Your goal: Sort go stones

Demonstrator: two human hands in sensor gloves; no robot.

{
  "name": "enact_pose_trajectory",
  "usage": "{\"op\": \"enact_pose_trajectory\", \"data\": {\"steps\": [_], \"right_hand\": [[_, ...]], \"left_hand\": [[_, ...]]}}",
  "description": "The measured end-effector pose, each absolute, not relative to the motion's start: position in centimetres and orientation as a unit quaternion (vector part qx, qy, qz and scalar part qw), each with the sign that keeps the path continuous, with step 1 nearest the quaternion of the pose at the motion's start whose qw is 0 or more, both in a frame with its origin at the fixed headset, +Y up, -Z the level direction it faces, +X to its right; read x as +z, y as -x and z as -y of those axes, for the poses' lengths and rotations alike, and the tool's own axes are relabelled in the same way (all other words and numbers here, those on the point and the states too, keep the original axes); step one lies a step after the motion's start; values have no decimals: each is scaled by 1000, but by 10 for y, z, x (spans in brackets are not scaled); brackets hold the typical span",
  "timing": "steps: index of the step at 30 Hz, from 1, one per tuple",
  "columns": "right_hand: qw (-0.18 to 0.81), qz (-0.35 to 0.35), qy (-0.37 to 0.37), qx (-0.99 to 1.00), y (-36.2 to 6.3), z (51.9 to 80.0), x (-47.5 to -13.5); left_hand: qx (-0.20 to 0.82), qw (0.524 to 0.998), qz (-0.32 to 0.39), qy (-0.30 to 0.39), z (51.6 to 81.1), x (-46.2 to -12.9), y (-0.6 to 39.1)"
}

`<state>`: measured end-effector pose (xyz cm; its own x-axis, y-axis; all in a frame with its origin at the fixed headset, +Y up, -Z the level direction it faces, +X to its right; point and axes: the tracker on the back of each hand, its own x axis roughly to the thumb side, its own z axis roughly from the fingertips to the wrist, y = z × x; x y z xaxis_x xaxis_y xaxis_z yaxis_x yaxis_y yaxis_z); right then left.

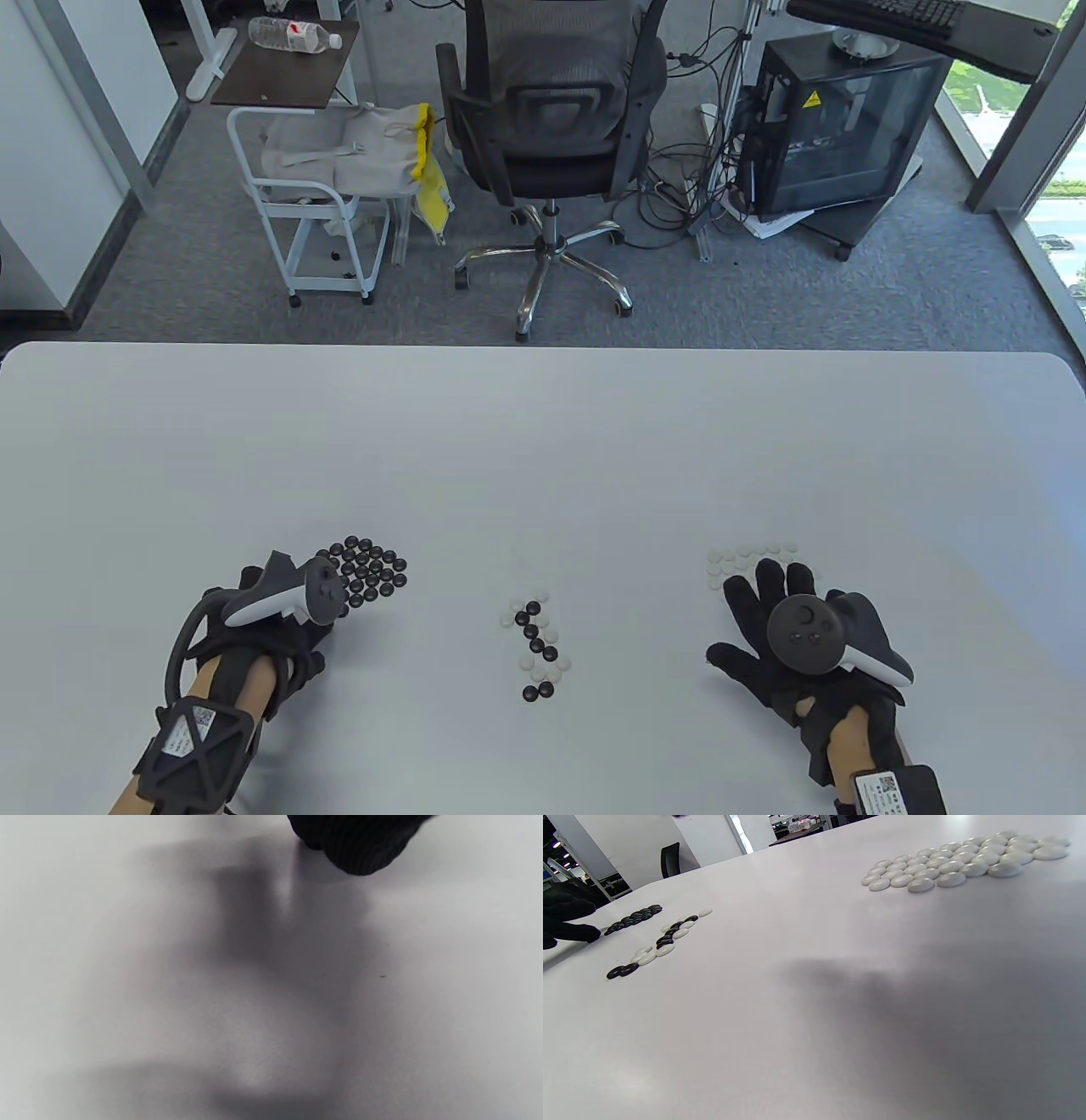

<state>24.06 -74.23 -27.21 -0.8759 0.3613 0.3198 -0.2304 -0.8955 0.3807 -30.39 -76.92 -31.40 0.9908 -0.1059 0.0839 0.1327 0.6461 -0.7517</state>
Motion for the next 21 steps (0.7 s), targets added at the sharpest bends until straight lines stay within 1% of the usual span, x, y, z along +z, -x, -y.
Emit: {"op": "enact_pose_trajectory", "data": {"steps": [7,12,16,18,21], "right_hand": [[156,-171,-193,954,-241,742,-272],[157,-170,-193,954,-241,742,-272],[158,-170,-193,954,-242,742,-272],[159,-168,-194,953,-241,743,-273],[160,-168,-196,953,-241,743,-273]], "left_hand": [[-53,908,13,417,774,-324,305],[-41,909,13,414,772,-328,303],[-22,930,11,368,749,-329,301],[-13,945,18,327,726,-326,298],[-3,965,46,256,693,-319,290]]}}
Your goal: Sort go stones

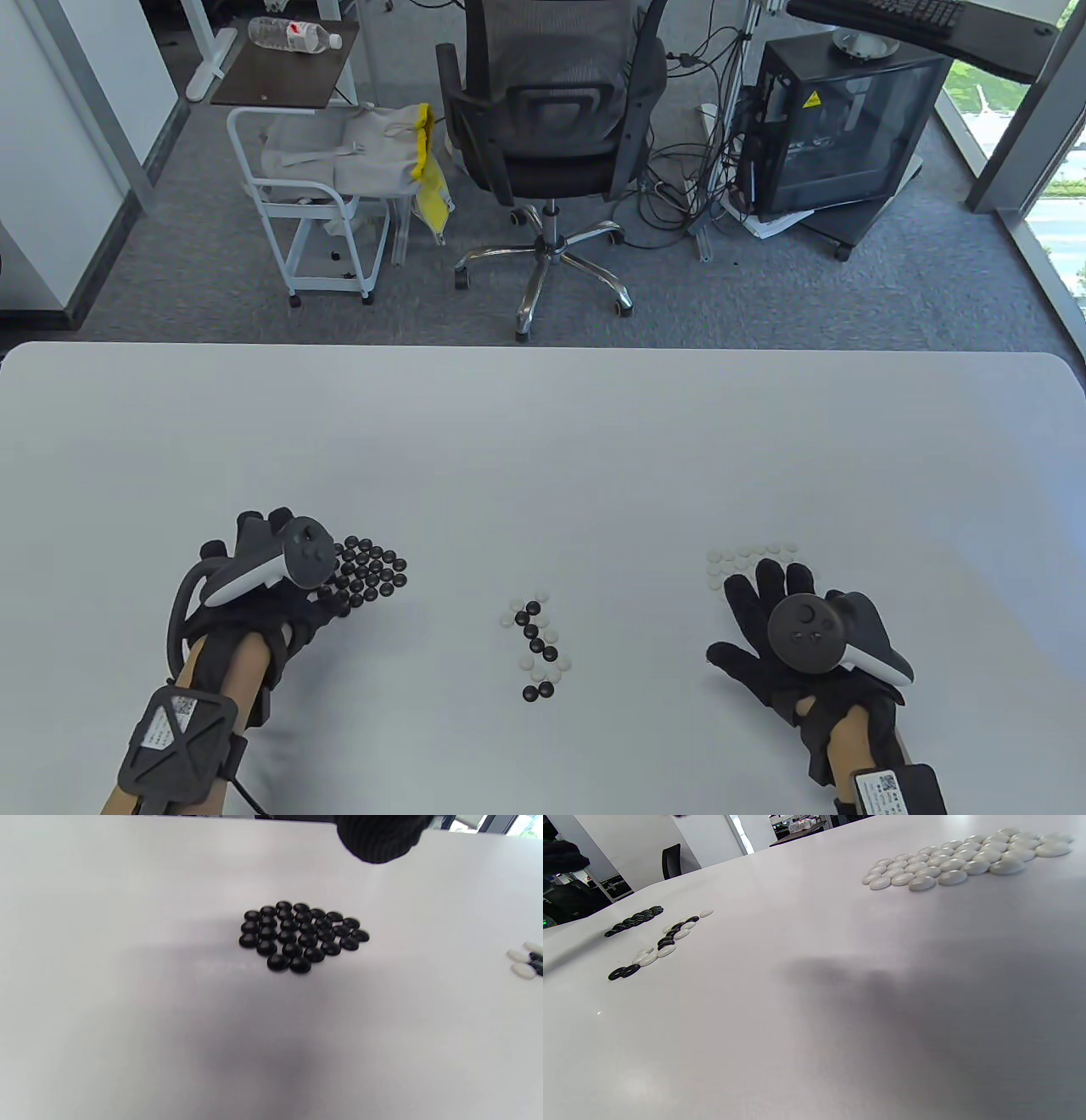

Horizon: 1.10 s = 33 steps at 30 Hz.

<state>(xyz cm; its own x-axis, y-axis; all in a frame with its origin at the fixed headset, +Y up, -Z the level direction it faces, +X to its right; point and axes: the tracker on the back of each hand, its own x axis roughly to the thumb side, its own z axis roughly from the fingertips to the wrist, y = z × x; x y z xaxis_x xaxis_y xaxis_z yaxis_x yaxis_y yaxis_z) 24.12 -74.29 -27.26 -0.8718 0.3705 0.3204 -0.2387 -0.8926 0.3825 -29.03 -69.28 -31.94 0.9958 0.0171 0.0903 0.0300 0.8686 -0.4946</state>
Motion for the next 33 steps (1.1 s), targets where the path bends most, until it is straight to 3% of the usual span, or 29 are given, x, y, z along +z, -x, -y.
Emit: {"op": "enact_pose_trajectory", "data": {"steps": [8,11,15,25,33], "right_hand": [[165,-165,-201,951,-241,744,-273],[166,-164,-202,951,-240,744,-273],[170,-159,-208,950,-239,744,-273],[168,-168,-211,948,-237,748,-274],[169,-170,-219,946,-234,750,-274]], "left_hand": [[-52,990,123,52,633,-288,257],[-42,986,163,3,630,-278,247],[-45,982,179,-35,648,-270,239],[-9,983,183,2,715,-264,236],[6,985,163,61,741,-269,244]]}}
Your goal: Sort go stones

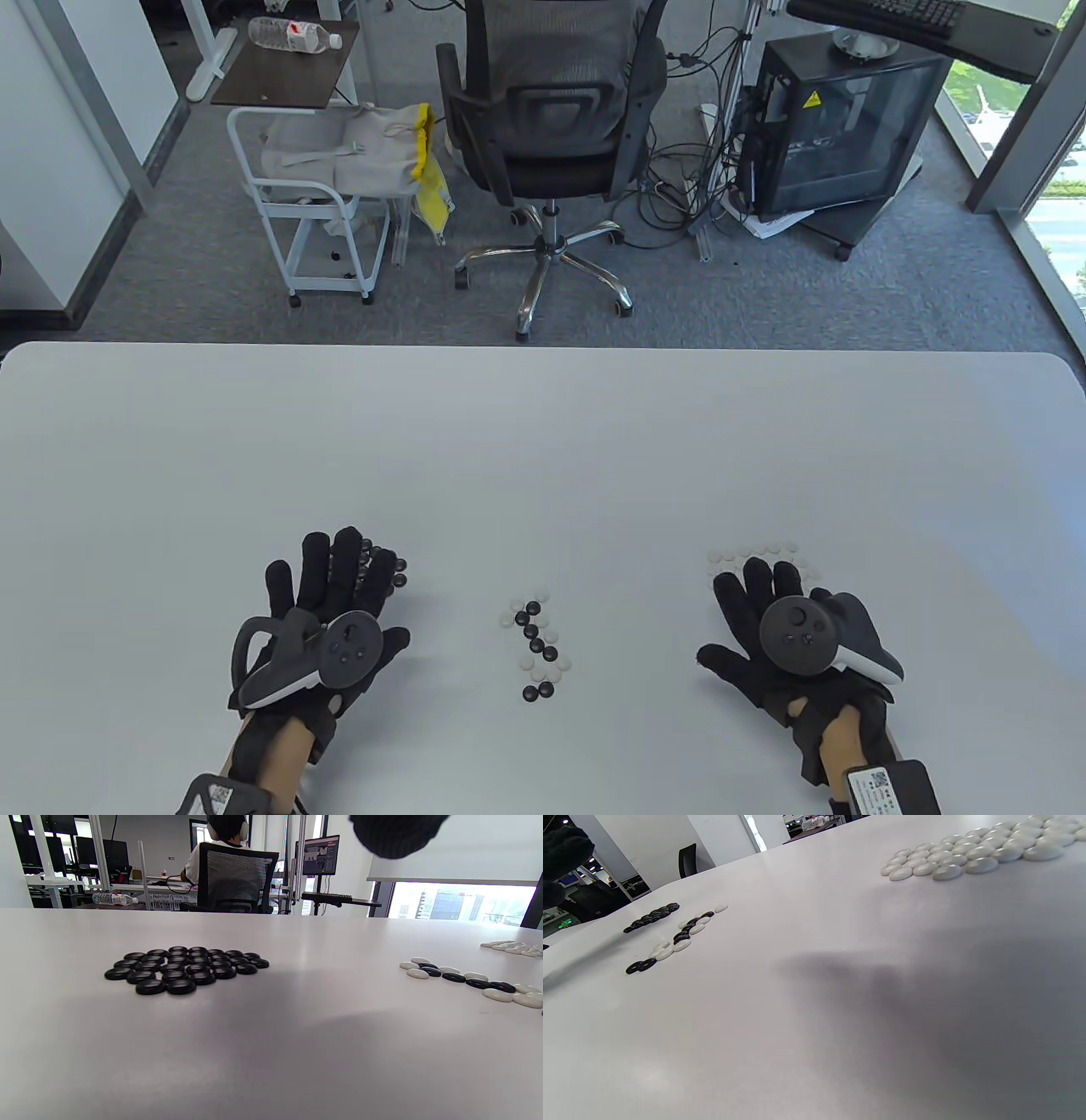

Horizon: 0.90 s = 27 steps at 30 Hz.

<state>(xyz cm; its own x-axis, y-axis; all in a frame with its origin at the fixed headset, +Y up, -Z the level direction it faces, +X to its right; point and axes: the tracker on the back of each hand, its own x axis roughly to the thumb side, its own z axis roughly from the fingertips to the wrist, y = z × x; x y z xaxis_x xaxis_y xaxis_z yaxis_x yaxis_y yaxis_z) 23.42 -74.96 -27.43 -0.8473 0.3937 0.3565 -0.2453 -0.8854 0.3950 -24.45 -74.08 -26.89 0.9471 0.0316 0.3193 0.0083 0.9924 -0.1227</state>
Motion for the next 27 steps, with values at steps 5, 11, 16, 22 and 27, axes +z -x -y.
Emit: {"op": "enact_pose_trajectory", "data": {"steps": [5,11,16,22,27], "right_hand": [[166,-176,-228,943,-230,751,-277],[194,-155,-245,937,-221,747,-283],[229,-165,-254,925,-205,713,-311],[188,-257,-250,914,-150,690,-353],[148,-304,-248,908,-103,708,-375]], "left_hand": [[6,984,173,52,739,-266,241],[0,983,174,58,740,-266,238],[19,985,165,54,738,-266,244],[33,985,158,65,738,-268,251],[38,984,156,71,739,-268,254]]}}
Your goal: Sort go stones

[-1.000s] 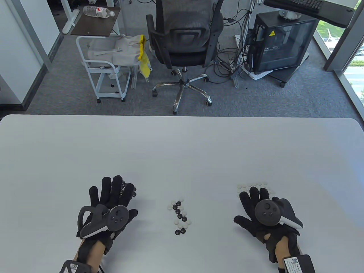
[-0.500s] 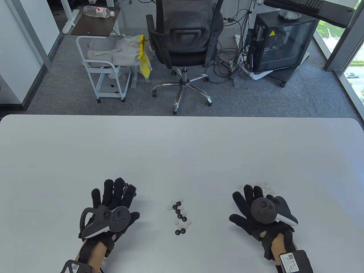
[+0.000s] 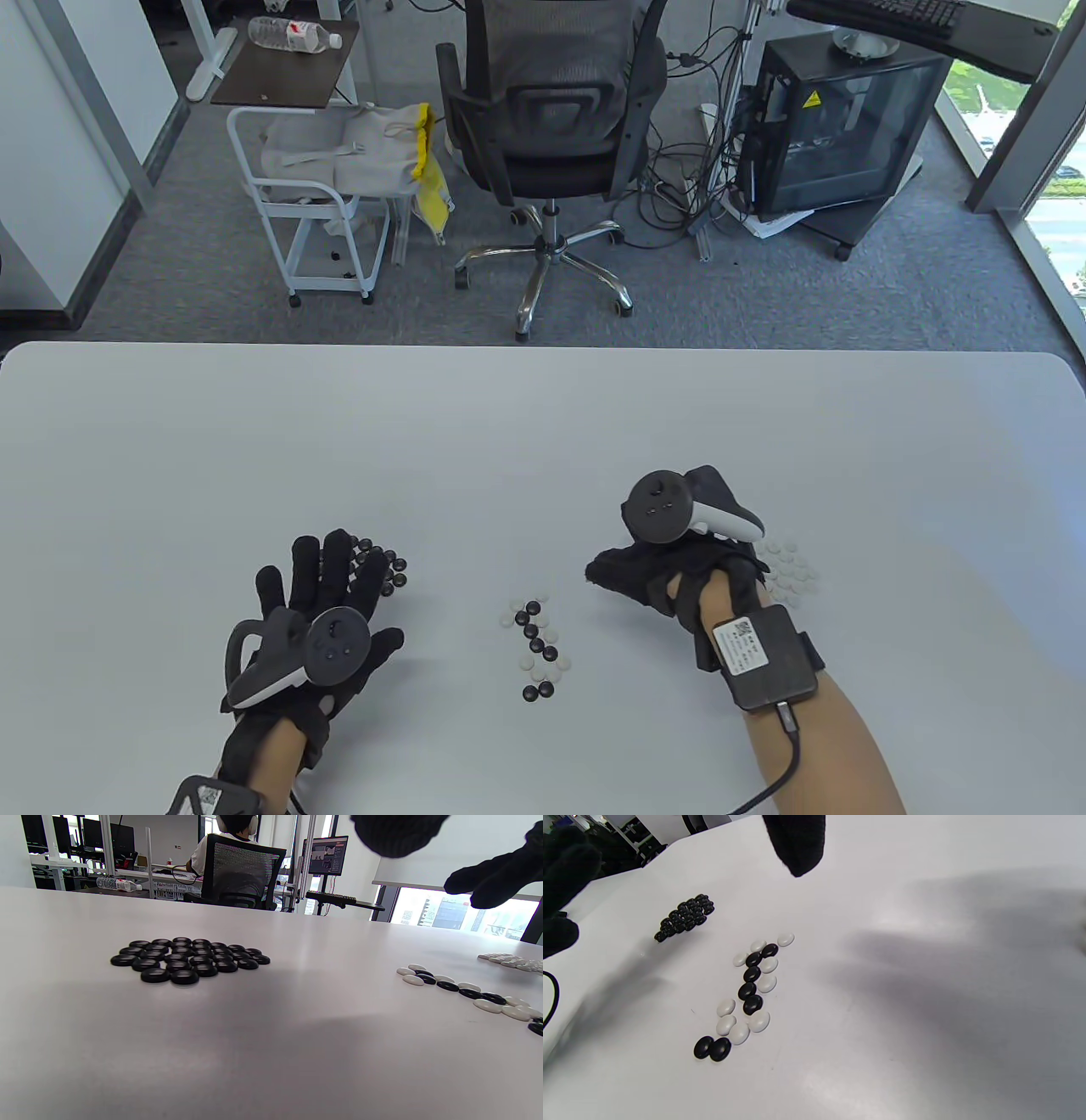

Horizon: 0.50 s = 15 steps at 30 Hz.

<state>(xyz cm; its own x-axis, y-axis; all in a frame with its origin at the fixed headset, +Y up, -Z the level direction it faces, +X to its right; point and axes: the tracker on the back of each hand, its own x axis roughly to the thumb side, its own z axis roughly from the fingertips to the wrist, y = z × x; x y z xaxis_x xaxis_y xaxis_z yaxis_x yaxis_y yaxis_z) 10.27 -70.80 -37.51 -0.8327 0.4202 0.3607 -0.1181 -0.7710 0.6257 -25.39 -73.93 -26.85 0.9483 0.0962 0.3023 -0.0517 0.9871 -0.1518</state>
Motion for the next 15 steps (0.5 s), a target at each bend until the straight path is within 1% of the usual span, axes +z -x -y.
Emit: {"op": "enact_pose_trajectory", "data": {"steps": [4,8,12,15], "right_hand": [[141,-333,-264,894,-68,734,-382],[136,-356,-268,885,-49,755,-386],[137,-367,-268,880,-41,768,-389],[128,-372,-255,883,-43,773,-393]], "left_hand": [[44,983,159,75,739,-269,255],[47,983,163,74,739,-269,255],[58,979,173,86,741,-270,255],[62,979,173,85,740,-269,256]]}}
